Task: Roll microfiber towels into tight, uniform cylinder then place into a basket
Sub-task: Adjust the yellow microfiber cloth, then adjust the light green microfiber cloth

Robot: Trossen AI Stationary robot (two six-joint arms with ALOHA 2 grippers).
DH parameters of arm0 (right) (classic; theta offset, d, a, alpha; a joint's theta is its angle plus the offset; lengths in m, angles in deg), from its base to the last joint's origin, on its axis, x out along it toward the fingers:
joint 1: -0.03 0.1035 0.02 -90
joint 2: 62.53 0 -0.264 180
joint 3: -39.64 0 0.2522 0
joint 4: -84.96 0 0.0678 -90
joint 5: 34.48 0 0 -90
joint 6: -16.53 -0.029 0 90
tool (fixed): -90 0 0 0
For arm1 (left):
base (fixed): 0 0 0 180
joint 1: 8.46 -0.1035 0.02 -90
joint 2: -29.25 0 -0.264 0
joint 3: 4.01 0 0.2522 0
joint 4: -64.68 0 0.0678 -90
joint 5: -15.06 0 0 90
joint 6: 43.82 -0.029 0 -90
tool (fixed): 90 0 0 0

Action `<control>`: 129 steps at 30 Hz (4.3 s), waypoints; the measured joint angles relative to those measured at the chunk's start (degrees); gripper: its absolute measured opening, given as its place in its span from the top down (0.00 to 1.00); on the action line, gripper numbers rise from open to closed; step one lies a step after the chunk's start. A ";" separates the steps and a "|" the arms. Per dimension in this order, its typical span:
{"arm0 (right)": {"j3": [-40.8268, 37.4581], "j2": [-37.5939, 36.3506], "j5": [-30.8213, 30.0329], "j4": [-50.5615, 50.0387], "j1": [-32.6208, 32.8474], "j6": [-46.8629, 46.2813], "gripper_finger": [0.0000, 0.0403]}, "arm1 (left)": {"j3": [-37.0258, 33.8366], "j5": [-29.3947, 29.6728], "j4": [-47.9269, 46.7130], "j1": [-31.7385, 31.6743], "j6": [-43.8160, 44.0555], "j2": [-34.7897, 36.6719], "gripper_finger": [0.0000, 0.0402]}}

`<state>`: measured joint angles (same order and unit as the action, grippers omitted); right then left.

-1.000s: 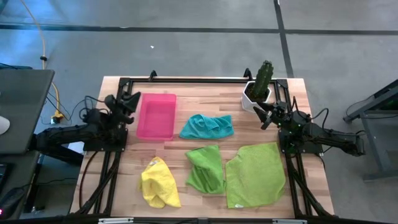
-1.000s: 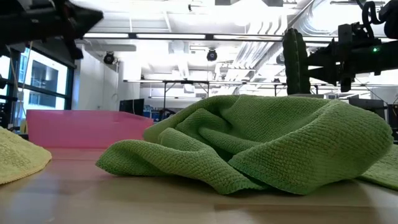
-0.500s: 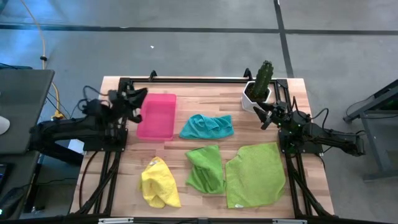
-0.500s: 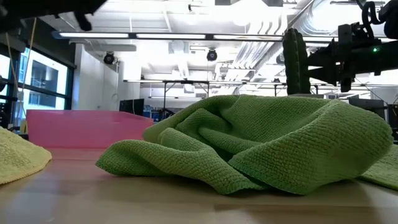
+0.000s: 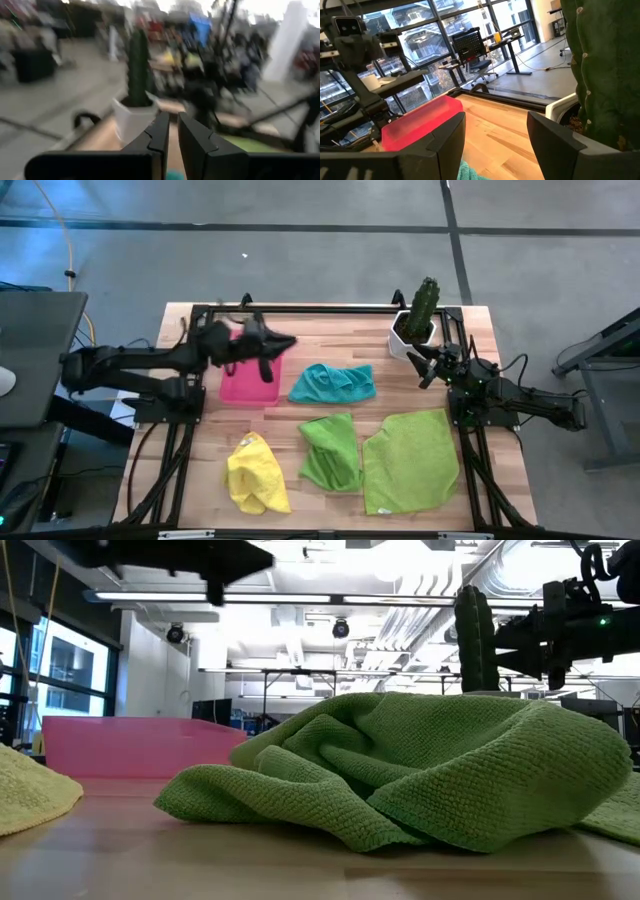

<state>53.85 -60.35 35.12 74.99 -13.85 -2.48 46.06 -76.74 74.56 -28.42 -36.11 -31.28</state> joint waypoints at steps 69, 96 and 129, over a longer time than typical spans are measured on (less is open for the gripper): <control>0.00 0.03 0.01 0.24 0.03 -0.45 0.49 | 13.93 3.98 -59.84 56.11 60.10 -26.49 0.92; 0.00 0.03 0.00 0.07 0.04 -0.08 0.49 | 20.82 7.13 -99.12 56.17 71.51 -26.49 0.92; 3.47 2.77 22.12 28.28 0.06 -0.22 0.49 | 31.02 37.64 -68.13 46.19 38.39 -26.47 0.92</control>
<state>57.32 -57.57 57.24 103.27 -13.80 -2.70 77.08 -39.11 6.43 17.77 2.28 -57.75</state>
